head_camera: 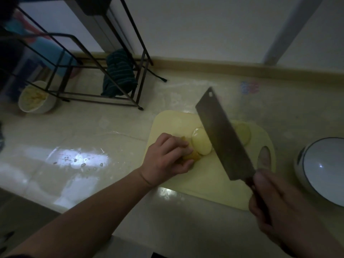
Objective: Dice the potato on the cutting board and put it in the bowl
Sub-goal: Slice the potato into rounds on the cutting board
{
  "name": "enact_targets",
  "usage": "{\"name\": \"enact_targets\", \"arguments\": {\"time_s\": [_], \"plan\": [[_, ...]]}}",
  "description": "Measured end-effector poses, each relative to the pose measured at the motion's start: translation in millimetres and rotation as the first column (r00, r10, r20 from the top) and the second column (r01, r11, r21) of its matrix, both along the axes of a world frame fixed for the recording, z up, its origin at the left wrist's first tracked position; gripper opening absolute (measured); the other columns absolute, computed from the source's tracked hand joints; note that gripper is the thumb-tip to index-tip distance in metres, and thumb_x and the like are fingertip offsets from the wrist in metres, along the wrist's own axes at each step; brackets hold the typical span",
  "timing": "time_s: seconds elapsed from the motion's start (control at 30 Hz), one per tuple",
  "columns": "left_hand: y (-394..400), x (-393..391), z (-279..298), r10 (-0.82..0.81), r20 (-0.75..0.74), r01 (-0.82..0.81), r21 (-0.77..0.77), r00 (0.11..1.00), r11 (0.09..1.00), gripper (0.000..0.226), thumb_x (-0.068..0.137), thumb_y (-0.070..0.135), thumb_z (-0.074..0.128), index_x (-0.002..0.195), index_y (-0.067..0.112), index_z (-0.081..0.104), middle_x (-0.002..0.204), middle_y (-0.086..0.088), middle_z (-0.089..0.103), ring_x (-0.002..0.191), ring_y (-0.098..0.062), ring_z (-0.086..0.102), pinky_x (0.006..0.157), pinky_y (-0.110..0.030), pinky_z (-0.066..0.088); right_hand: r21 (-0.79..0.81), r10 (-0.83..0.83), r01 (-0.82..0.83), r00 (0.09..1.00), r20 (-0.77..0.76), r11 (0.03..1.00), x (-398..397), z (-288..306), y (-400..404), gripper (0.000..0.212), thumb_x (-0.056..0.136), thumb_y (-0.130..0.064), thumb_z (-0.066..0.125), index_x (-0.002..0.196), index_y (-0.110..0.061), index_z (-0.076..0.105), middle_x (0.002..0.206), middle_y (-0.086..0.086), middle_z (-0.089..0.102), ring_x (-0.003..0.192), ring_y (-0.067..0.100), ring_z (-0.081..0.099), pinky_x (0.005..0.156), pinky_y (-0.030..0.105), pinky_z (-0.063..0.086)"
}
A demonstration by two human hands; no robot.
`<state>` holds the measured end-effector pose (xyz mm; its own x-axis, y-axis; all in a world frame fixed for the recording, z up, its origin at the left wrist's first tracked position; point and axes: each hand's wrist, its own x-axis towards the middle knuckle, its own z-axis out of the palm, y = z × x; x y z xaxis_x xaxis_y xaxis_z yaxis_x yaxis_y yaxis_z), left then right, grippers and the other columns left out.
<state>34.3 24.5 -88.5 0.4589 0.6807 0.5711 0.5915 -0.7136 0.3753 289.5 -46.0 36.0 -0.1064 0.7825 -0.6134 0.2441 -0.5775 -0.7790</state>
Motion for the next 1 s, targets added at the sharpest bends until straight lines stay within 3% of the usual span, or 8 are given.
{"name": "enact_targets", "arguments": {"time_s": [0.1, 0.2, 0.27, 0.5, 0.73, 0.83, 1.0], "plan": [[-5.8, 0.9, 4.4, 0.016, 0.013, -0.015, -0.027, 1.0, 1.0, 0.022, 0.088, 0.025, 0.077, 0.103, 0.014, 0.064, 0.107, -0.006, 0.062, 0.084, -0.027, 0.06, 0.077, -0.028, 0.049, 0.183, 0.121, -0.166, 0.964, 0.235, 0.969, -12.9, 10.0, -9.8, 0.042, 0.082, -0.069, 0.03, 0.087, -0.034, 0.053, 0.053, 0.004, 0.058, 0.04, 0.011, 0.048, 0.047, 0.025, 0.037], [-8.2, 0.8, 7.7, 0.023, 0.022, -0.021, -0.064, 1.0, 0.998, 0.02, 0.089, 0.021, 0.073, 0.105, 0.012, 0.064, 0.102, -0.012, 0.064, 0.085, -0.029, 0.062, 0.076, -0.029, 0.05, 0.208, 0.128, -0.203, 0.937, 0.326, 0.957, -26.1, 15.7, -15.4, 0.032, 0.076, -0.069, 0.027, 0.091, -0.048, 0.046, 0.054, -0.011, 0.061, 0.054, 0.005, 0.057, 0.055, 0.016, 0.04], [-9.4, 0.5, 7.8, 0.033, 0.007, -0.033, -0.075, 0.999, 0.997, 0.022, 0.087, 0.021, 0.075, 0.102, 0.011, 0.064, 0.1, -0.012, 0.064, 0.086, -0.029, 0.063, 0.076, -0.029, 0.05, 0.207, 0.15, -0.231, 0.926, 0.346, 0.951, -31.5, 13.5, -18.8, 0.035, 0.078, -0.076, 0.023, 0.091, -0.051, 0.044, 0.053, -0.018, 0.059, 0.059, 0.001, 0.058, 0.058, 0.013, 0.04], [-9.6, 0.8, 5.0, 0.075, -0.013, -0.076, -0.042, 0.997, 0.996, 0.032, 0.076, 0.018, 0.082, 0.098, 0.013, 0.059, 0.098, -0.002, 0.057, 0.084, -0.024, 0.057, 0.073, -0.025, 0.046, 0.212, 0.155, -0.264, 0.892, 0.424, 0.941, -37.5, 5.5, -24.6, 0.072, 0.057, -0.094, -0.008, 0.093, -0.053, 0.04, 0.068, -0.026, 0.062, 0.067, -0.002, 0.058, 0.061, 0.01, 0.042], [-7.6, 2.3, 6.0, 0.071, -0.018, -0.071, -0.019, 0.997, 0.997, 0.033, 0.075, 0.016, 0.08, 0.099, 0.015, 0.058, 0.096, 0.0, 0.053, 0.08, -0.024, 0.054, 0.073, -0.025, 0.045, 0.209, 0.144, -0.27, 0.869, 0.473, 0.94, -39.8, 4.8, -26.9, 0.082, 0.051, -0.095, -0.014, 0.098, -0.052, 0.037, 0.074, -0.028, 0.062, 0.066, 0.002, 0.061, 0.063, 0.018, 0.043], [-6.7, 1.9, 5.0, 0.062, -0.021, -0.063, -0.011, 0.998, 0.998, 0.031, 0.075, 0.016, 0.08, 0.096, 0.014, 0.058, 0.091, -0.004, 0.058, 0.08, -0.025, 0.055, 0.071, -0.026, 0.046, 0.2, 0.155, -0.272, 0.874, 0.461, 0.941, -39.8, 5.0, -26.0, 0.079, 0.052, -0.095, -0.013, 0.097, -0.053, 0.037, 0.074, -0.029, 0.062, 0.07, -0.002, 0.06, 0.063, 0.015, 0.043], [-4.9, 1.2, 4.7, 0.048, -0.034, -0.048, 0.002, 0.998, 0.999, 0.024, 0.08, 0.019, 0.075, 0.091, 0.016, 0.054, 0.093, 0.002, 0.047, 0.08, -0.023, 0.05, 0.071, -0.025, 0.042, 0.165, 0.188, -0.3, 0.856, 0.482, 0.94, -38.9, 7.0, -25.0, 0.083, 0.049, -0.095, -0.017, 0.098, -0.052, 0.035, 0.077, -0.031, 0.06, 0.067, 0.0, 0.06, 0.061, 0.016, 0.045]]}}
